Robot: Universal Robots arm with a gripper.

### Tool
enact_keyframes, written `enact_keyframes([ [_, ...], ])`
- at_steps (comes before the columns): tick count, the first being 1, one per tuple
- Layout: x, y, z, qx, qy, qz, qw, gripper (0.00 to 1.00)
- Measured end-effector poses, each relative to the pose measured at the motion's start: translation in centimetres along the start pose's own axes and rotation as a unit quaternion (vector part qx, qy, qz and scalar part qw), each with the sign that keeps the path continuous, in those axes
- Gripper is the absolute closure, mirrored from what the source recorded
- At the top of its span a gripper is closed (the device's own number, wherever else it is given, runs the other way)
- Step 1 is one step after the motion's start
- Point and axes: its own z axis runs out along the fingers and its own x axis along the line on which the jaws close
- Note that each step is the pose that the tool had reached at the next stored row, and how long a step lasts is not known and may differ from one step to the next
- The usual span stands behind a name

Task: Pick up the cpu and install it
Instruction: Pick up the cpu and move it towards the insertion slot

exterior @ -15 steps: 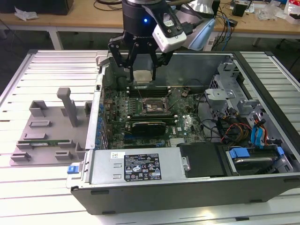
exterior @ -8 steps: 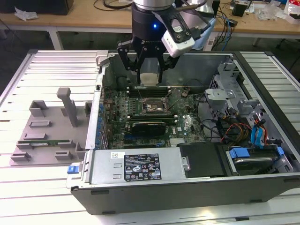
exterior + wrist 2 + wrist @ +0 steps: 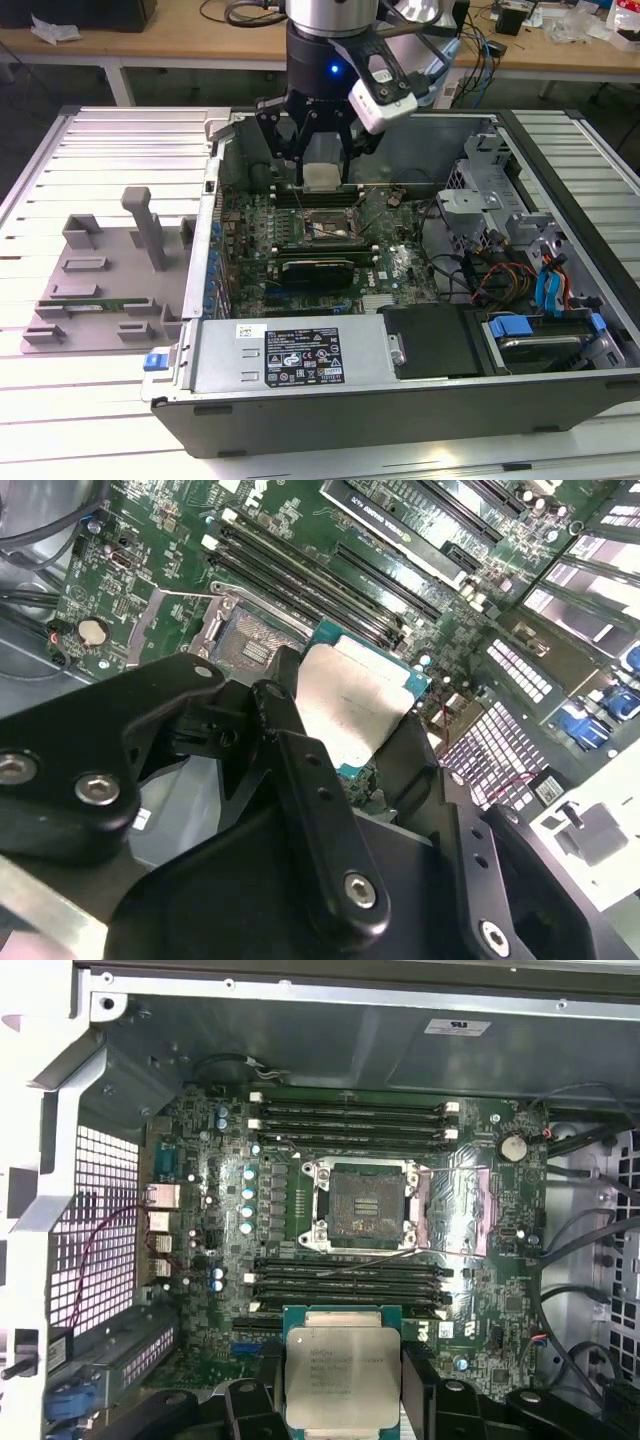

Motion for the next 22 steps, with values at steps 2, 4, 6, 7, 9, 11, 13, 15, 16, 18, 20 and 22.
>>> enact_keyframes([
  [2, 0.00, 0.00, 0.28, 0.0000, 0.0000, 0.000, 1.0000, 0.45],
  [4, 0.01, 0.00, 0.60, 0.0000, 0.0000, 0.000, 1.0000, 0.45],
  [6, -0.03, 0.05, 1.00, 0.0001, 0.0001, 0.000, 1.0000, 0.45],
  [7, -0.17, 0.35, 1.23, 0.0000, 0.0000, 0.000, 1.0000, 0.45],
  [9, -0.36, 0.67, 1.32, 0.0000, 0.0000, 0.000, 1.0000, 0.45],
  [11, -0.63, 1.06, 1.42, 0.0001, 0.0000, 0.000, 1.0000, 0.45],
  [13, -1.02, 1.50, 1.58, 0.0001, 0.0000, 0.000, 1.0000, 0.45],
  [15, -1.40, 1.78, 1.72, 0.0001, 0.0000, 0.000, 1.0000, 0.45],
  [16, -1.69, 1.93, 1.85, 0.0003, 0.0000, 0.000, 1.0000, 0.45],
  [18, -1.98, 2.04, 2.03, 0.0005, 0.0001, 0.000, 1.0000, 0.45],
  [20, -2.41, 2.16, 2.29, 0.0007, 0.0001, 0.000, 1.0000, 0.45],
  [22, -2.70, 2.25, 2.53, 0.0008, 0.0000, 0.000, 1.0000, 0.45],
])
